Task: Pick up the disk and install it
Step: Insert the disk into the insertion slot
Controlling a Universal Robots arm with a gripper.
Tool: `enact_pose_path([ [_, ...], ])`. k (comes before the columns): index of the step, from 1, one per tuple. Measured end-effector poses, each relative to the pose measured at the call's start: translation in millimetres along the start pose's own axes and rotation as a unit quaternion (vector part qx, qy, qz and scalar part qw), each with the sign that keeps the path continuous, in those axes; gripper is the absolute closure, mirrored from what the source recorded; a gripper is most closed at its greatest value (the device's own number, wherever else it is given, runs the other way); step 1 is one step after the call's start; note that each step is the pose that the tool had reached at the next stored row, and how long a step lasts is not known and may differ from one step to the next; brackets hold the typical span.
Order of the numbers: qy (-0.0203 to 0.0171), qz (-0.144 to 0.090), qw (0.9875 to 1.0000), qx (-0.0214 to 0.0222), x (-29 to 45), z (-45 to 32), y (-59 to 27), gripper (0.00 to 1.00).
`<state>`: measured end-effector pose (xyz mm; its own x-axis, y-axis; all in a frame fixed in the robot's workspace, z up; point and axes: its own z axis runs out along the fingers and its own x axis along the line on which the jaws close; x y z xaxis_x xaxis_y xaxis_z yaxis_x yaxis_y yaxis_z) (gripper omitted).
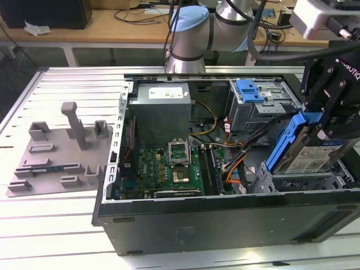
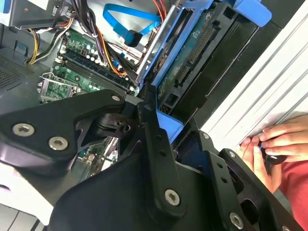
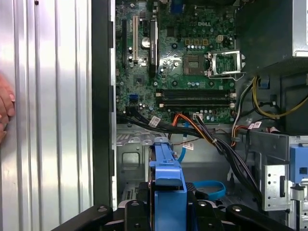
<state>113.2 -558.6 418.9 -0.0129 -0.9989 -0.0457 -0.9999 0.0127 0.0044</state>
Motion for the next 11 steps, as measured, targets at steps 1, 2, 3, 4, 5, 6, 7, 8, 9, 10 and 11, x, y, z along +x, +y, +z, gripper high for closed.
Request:
enact_pose_path([
  [1,0.0,0.0,1.0,0.0,0.5,1.5,0.0,0.63],
  [2,-0.0001,0.0,1.0,0.0,1.0,3.2,0.0,0.63],
  [3,-0.0001,0.0,1.0,0.0,1.3,4.0,0.0,0.63],
  [4,0.0,0.0,1.0,0.0,1.6,4.7,0.0,0.63],
  [5,0.0,0.0,1.0,0.0,2.2,6.0,0.0,0.63],
  [6,0.0,0.0,1.0,0.0,2.7,6.8,0.0,0.63],
  [7,0.0,0.0,1.0,0.0,3.0,7.2,0.0,0.63],
  [8,0.0004,0.0,1.0,0.0,3.4,7.5,0.0,0.63],
  [9,0.0,0.0,1.0,0.0001,3.6,7.8,-0.1,0.62],
  [10,0.0,0.0,1.0,0.0,4.0,8.0,-0.1,0.56],
  [11,0.0001,0.0,1.0,0.0,4.4,8.1,-0.1,0.56],
])
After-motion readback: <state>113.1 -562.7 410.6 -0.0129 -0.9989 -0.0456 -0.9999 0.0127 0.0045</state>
